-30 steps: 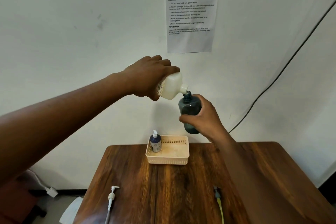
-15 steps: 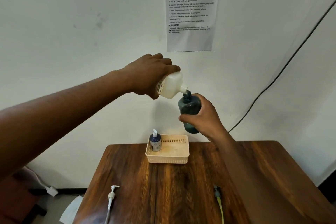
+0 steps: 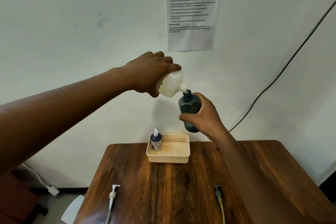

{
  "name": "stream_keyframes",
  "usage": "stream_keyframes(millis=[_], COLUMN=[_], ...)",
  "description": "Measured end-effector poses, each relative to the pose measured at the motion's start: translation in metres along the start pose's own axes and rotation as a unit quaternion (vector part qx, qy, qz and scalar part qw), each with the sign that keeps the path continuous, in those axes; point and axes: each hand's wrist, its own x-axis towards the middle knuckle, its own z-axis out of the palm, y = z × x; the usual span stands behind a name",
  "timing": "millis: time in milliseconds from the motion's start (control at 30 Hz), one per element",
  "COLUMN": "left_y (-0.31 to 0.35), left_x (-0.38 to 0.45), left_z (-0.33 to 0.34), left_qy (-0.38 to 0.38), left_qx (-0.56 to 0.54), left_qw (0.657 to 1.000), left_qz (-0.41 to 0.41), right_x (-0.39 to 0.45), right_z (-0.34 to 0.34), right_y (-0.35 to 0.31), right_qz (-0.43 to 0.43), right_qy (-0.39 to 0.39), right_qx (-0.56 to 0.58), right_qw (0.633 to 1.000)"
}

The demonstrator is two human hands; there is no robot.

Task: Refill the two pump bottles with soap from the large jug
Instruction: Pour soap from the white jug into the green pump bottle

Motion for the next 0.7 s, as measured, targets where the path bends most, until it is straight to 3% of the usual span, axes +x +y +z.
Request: stream_keyframes(millis=[467,700], left_y=[-0.001,0.0], left_x=[0.001,-0.006], left_z=[-0.005,0.007], left_qy=[0.0,0.004], left_qx=[0.013,-0.053], left_qw=[1.0,0.998], left_qz=[0.002,-0.028], right_x=[0.0,0.0], right_z=[0.002,0.001], right_y=[-0.001,-0.003], right_qz=[-0.003,-0.002], right_qy=[0.003,0.001], right_qx=[0.011,0.023], right_qw=[1.0,1.0])
